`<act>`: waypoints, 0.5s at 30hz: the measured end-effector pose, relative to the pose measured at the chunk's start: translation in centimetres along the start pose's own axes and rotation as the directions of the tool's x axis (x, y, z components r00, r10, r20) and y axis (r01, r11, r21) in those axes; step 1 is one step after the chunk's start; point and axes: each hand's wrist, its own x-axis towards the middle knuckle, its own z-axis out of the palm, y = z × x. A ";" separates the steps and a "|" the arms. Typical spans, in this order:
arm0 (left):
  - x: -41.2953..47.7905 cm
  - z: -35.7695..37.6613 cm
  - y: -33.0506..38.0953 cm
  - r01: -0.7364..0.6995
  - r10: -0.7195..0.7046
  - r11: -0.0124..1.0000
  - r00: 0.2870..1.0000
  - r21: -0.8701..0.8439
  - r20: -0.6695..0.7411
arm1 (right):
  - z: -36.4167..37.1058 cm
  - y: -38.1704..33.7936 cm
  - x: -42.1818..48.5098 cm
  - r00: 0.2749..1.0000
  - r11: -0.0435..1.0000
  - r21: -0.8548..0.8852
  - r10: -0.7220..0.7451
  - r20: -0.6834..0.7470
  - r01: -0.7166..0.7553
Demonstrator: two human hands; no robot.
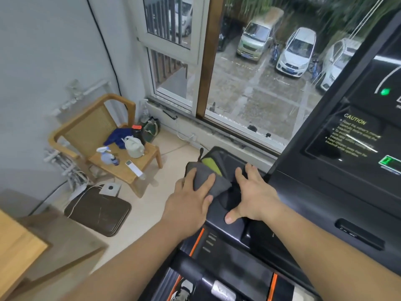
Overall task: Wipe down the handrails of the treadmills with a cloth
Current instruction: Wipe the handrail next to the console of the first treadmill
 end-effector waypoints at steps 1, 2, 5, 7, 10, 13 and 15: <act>-2.6 0.3 -0.7 -0.026 0.027 0.999 0.999 0.032 -0.036 | -0.1 0.0 0.0 1.000 1.000 -0.001 -0.001 0.003 0.001; -4.9 0.4 -1.3 -0.047 0.050 0.998 0.997 0.051 -0.056 | -0.1 -0.1 0.0 1.000 1.000 -0.004 -0.005 0.011 0.005; -7.5 0.5 -2.1 -0.061 0.060 0.996 0.998 0.058 0.003 | -0.2 -0.2 0.1 1.000 1.000 -0.010 -0.009 0.020 0.009; -5.3 0.1 -2.0 -0.034 0.034 0.999 0.999 0.028 0.018 | -0.2 -0.3 0.2 1.000 1.000 -0.018 -0.005 0.022 0.005; 0.8 -0.5 -1.0 0.062 -0.054 0.993 0.996 -0.104 0.078 | -0.1 -0.4 0.1 0.999 0.999 -0.037 0.000 0.033 0.002; 4.3 -0.8 0.3 0.139 -0.122 0.975 0.987 -0.171 0.106 | -0.2 -0.4 -0.3 1.000 1.000 -0.024 0.003 0.030 -0.002; 3.2 -0.7 0.4 0.135 -0.121 0.978 0.988 -0.160 0.097 | -0.4 -0.4 -0.4 1.000 1.000 -0.010 0.011 0.028 -0.011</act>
